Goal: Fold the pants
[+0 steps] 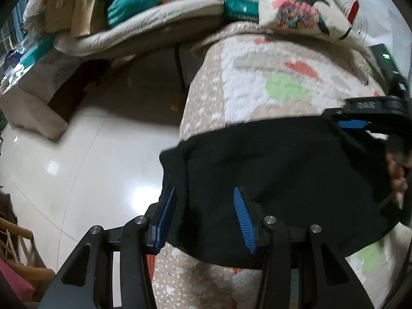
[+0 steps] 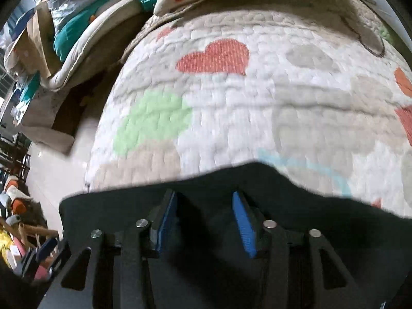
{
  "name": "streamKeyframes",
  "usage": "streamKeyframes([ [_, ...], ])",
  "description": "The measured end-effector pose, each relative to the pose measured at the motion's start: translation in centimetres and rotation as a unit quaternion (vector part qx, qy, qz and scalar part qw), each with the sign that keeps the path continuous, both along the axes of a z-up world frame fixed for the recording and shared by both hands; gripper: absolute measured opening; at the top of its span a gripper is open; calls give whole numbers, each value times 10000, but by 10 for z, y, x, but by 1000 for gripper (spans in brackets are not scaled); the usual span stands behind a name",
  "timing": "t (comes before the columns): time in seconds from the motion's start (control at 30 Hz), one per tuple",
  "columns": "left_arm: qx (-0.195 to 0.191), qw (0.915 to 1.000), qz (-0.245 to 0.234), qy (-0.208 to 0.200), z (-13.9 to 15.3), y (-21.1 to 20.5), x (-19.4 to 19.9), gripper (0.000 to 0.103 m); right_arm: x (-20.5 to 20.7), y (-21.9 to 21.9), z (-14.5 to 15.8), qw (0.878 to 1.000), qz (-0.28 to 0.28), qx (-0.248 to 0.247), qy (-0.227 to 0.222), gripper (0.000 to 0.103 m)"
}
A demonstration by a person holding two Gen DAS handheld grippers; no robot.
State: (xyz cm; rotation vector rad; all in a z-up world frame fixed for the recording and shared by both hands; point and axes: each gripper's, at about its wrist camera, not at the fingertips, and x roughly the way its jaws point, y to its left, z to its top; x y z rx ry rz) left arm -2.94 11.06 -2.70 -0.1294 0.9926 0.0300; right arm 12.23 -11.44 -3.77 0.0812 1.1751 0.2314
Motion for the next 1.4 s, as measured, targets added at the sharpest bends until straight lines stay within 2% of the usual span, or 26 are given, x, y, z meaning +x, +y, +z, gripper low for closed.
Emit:
streamKeyframes([
  [0.07,31,9997,-29,-221,9,-2,-3,45,11,6,5,9997,0,-211,-93,59],
  [0.17,116,9977,-182,-644,23,-10,-9,45,22,6,8,9995,-125,-263,-90,59],
  [0.3,290,9939,-475,-957,35,-28,-14,45,14,-6,32,9991,-283,86,-304,59],
  [0.37,236,9935,-614,-932,36,-37,-12,45,-4,-21,51,9983,-325,31,-478,59],
  [0.47,198,9921,-829,-918,38,-57,-10,45,-42,-46,72,9967,-294,-354,-665,61],
  [0.63,276,9842,-1393,-1055,39,-103,-18,46,-115,-113,86,9916,-538,-1073,-487,64],
  [0.7,201,9829,-1588,-910,34,-119,-19,46,-137,-140,86,9888,-726,-1253,-374,64],
  [0.77,-35,9820,-1768,-658,28,-136,-22,46,-157,-167,85,9866,-953,-1305,-242,64],
  [0.83,-88,9804,-1904,-509,22,-151,-24,46,-170,-192,82,9854,-1176,-1228,-124,64],
  [0.93,27,9797,-1962,-418,15,-171,-28,46,-172,-212,78,9861,-1390,-912,-48,64],
  [1.07,-282,9825,-1839,-21,-1,-183,-25,46,-168,-222,69,9878,-1436,-606,-2,64],
  [1.13,-266,9827,-1832,30,-7,-187,-26,46,-166,-217,63,9897,-1306,-590,6,64],
  [1.23,-92,9817,-1899,-126,-8,-190,-31,46,-163,-199,60,9970,-769,-61,-52,64],
  [1.33,-124,9816,-1899,-170,-8,-189,-31,46,-158,-175,45,9989,-258,291,244,64],
  [1.4,-135,9812,-1915,-209,-8,-186,-32,47,-154,-163,28,9981,-103,268,538,64],
])
